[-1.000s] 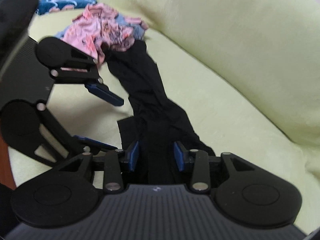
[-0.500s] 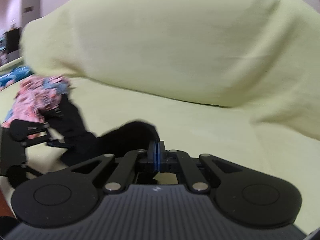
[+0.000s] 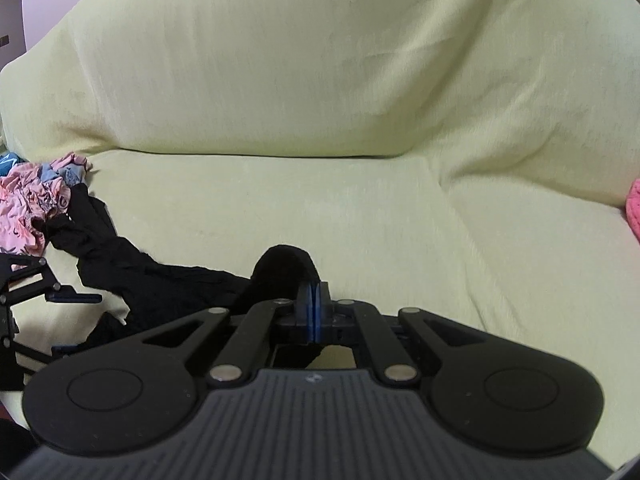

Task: Fold clothes
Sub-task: 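Lift the trousers high with both grippers and shake them out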

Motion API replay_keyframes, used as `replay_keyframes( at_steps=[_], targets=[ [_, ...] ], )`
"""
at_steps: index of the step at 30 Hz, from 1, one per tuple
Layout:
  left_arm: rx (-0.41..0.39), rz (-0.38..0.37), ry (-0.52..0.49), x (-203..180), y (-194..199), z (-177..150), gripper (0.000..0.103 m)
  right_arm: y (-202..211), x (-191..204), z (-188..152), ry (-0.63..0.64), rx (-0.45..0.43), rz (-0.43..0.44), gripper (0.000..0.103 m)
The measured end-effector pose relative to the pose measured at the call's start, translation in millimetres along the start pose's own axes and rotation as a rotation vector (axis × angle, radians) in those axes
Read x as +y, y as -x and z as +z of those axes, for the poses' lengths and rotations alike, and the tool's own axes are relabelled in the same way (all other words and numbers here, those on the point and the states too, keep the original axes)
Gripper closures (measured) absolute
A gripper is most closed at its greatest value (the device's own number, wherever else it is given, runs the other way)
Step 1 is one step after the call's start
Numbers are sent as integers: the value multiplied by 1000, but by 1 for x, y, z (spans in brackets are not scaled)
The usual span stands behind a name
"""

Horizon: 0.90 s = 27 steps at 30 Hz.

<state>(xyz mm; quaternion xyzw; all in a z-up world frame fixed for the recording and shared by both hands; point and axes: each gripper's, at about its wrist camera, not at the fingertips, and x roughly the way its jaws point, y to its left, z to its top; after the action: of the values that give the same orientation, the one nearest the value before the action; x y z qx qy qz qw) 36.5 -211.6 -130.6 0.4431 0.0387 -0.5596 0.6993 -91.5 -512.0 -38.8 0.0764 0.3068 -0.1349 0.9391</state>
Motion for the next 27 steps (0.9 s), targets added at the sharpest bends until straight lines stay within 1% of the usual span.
replay_keyframes(
  at_steps=[2, 6, 8, 10, 13, 14, 15, 16, 17, 19, 20, 22, 25, 26, 27],
  targets=[
    [-30, 4, -72, -12, 6, 3, 54, -2, -2, 0, 9, 7, 1, 103],
    [-71, 21, -304, -41, 19, 1, 52, -4, -9, 1, -26, 26, 14, 103],
    [-88, 32, -399, -54, 19, 0, 52, -6, -17, 4, -76, 31, 30, 103],
    [-107, 27, -455, -61, 17, 2, 52, -6, -21, 6, -101, 33, 29, 103],
    [-141, -8, -535, -71, 5, 13, 53, -15, -23, 11, -102, 37, 39, 103],
    [-143, -25, -546, -74, 3, 17, 55, -16, -23, 12, -101, 39, 40, 103],
    [-137, -48, -538, -76, 1, 23, 61, -17, -22, 13, -97, 39, 40, 103],
    [-128, -71, -520, -77, -1, 29, 71, -18, -22, 14, -93, 39, 39, 103],
    [-113, -94, -485, -75, -4, 34, 94, -21, -22, 15, -92, 38, 42, 103],
    [-87, -137, -410, -71, -9, 45, 98, -22, -25, 17, -99, 35, 42, 103],
    [-84, -148, -359, -67, -10, 49, 100, -21, -27, 17, -105, 33, 41, 103],
    [-88, -155, -236, -57, -6, 54, 101, -16, -32, 17, -120, 22, 42, 103],
    [-129, -115, -40, -32, 10, 61, 102, 3, -40, 16, -149, -16, 33, 103],
    [-148, -93, 16, -23, 18, 66, 103, 14, -42, 17, -156, -38, 26, 103],
    [-173, -62, 51, -12, 31, 73, 103, 25, -44, 18, -163, -61, 18, 103]
  ],
)
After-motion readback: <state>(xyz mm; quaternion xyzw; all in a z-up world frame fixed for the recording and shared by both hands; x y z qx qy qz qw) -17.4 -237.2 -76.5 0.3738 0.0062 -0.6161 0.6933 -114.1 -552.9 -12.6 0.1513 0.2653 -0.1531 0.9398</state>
